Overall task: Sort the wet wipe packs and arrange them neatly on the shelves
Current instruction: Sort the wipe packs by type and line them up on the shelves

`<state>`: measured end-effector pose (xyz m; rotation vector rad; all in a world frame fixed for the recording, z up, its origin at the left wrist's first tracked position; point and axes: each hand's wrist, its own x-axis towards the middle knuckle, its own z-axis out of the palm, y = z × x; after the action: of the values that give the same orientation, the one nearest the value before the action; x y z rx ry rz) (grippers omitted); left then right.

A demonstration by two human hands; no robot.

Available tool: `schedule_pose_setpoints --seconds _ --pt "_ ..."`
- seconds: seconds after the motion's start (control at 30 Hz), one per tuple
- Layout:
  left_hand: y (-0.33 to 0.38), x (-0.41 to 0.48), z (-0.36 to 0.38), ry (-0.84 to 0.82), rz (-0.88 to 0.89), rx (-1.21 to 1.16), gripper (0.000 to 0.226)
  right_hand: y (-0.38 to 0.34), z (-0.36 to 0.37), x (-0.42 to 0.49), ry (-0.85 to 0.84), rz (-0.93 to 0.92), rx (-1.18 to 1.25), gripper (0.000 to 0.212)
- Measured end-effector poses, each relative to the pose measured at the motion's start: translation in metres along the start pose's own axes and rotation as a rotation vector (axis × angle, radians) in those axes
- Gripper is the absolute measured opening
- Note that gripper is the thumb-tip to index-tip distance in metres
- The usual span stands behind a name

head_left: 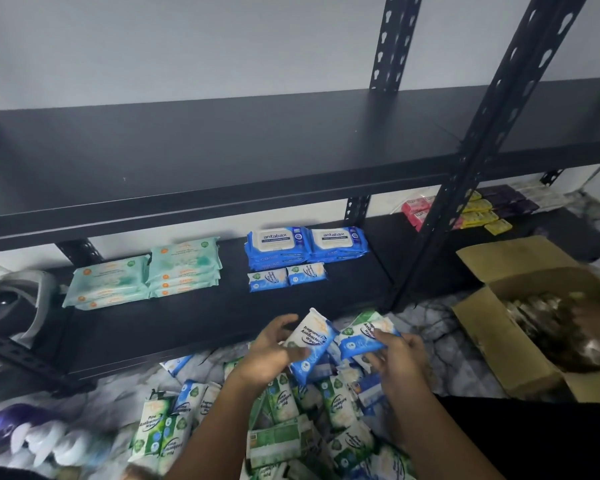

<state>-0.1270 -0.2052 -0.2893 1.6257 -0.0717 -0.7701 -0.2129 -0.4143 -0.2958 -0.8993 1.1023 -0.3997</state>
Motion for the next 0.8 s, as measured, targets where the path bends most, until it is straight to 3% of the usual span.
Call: schedule_pose_setpoints --seconds 0.13,0.23,0.47,0.6,0.8 --pt "0.005 0.009 0.003 0.231 0.083 -0.047 0.026 -0.003 -0.001 0.012 0.141 0.033 0.046 0.025" --pt "0.004 0.017 0.008 0.273 0.105 -0.061 0.016 0.003 0.001 0.026 0.162 0.019 -0.095 0.028" --pt "0.015 0.070 0.013 0.244 0.069 -0.029 0.041 -0.012 0.035 0.069 0.101 0.026 -0.023 0.011" --pt "0.026 0.130 0.008 0.320 0.062 -0.001 0.036 -0.023 0.061 0.110 0.122 0.048 0.073 0.010" --pt "0.028 0.230 -0.003 0.474 0.058 0.095 0.026 -0.026 0.109 0.193 0.127 -0.024 -0.055 0.011"
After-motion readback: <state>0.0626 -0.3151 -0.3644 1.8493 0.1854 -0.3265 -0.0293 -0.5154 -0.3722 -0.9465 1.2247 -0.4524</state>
